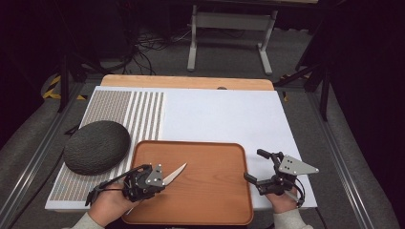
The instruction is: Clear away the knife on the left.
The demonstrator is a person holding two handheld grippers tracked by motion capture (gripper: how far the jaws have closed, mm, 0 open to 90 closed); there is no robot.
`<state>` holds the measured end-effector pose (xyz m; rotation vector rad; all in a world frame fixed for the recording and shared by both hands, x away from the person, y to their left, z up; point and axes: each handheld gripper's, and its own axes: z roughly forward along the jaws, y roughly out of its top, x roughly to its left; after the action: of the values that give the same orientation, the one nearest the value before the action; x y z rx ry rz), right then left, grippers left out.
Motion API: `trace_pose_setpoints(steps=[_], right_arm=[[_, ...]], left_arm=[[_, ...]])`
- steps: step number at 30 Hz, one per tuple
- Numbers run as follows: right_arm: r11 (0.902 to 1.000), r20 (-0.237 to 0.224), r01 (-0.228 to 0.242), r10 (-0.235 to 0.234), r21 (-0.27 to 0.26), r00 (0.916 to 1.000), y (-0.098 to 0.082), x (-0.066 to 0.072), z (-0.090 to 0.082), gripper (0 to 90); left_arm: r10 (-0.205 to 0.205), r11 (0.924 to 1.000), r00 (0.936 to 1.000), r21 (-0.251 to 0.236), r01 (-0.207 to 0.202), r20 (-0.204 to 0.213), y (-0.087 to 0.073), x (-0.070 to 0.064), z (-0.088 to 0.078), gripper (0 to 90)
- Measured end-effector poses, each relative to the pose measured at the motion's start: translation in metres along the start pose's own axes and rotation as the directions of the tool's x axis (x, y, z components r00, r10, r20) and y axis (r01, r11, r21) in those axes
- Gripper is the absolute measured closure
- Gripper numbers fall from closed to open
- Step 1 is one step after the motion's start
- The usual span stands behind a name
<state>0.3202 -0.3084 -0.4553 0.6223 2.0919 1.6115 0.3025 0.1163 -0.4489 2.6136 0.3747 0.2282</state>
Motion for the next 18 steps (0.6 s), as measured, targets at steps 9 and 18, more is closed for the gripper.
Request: trace_pose_setpoints(steps=[9,18], right_arm=[[1.0,-0.007,-0.002,0.002,0.003,1.0,0.0,0.0,0.001,4.0],[1.0,-0.004,-0.003,0.003,0.001,1.0,-0.001,0.0,0.001,3.9]], left_arm=[[-0.003,0.9991,0.9994,0.043,0.002,0.034,0.001,0.0,0.01,89.7],[-0.011,0.9983,0.9998,0.058,0.01,0.019,0.001,0.001,0.014,89.7]])
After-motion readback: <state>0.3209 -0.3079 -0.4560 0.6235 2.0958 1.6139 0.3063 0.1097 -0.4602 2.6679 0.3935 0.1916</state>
